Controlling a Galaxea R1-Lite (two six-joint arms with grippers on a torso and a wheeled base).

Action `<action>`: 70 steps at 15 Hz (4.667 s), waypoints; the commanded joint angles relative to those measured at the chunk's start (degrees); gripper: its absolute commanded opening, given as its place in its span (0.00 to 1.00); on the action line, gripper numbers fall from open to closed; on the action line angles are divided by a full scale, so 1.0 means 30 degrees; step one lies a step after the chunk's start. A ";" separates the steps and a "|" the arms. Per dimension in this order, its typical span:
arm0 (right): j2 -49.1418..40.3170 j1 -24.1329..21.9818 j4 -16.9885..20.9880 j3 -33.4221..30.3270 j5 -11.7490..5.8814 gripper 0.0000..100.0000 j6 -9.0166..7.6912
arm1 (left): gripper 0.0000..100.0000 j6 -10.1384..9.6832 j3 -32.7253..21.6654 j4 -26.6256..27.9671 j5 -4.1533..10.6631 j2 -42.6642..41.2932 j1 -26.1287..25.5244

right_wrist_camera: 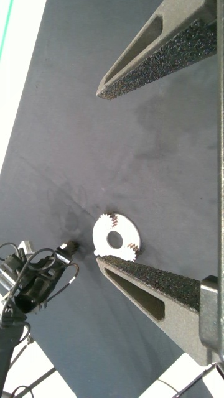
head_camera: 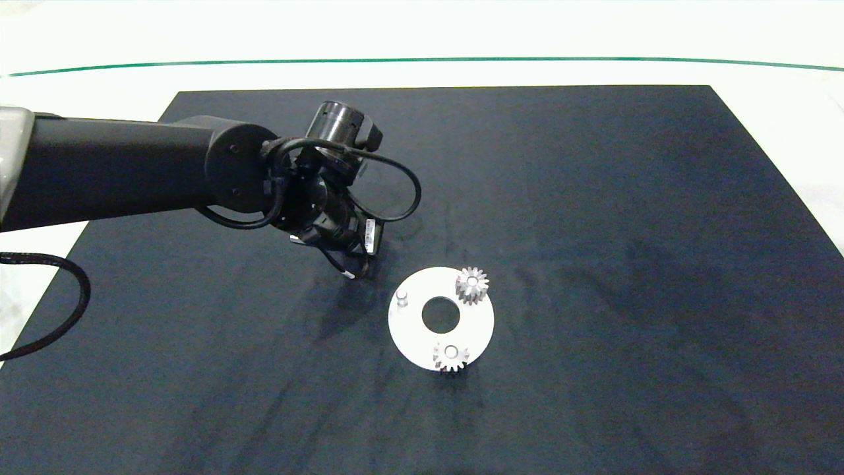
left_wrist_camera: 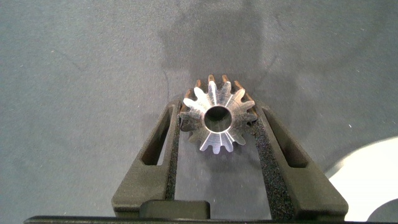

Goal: Install three planetary gears onto the carrier pins

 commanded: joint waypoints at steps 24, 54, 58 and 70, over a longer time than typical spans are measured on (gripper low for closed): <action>0.0199 -0.0048 0.0019 0.0434 -0.0136 1.00 -0.0285 | 0.00 0.3008 0.4159 -0.1991 0.0461 -0.2708 -0.4997; 0.0052 -0.0048 0.0019 0.0434 -0.0136 1.00 -0.0432 | 0.00 0.3506 0.5360 -0.2167 0.0461 -0.2649 -0.4792; 0.0082 -0.0048 0.0019 0.0434 -0.0107 1.00 -0.0432 | 0.00 0.3419 0.5565 -0.2284 0.0490 -0.2708 -0.4821; -0.0006 -0.0018 0.0019 0.0404 -0.0107 1.00 -0.0403 | 1.00 0.3536 0.6297 -0.2489 0.0461 -0.2825 -0.4909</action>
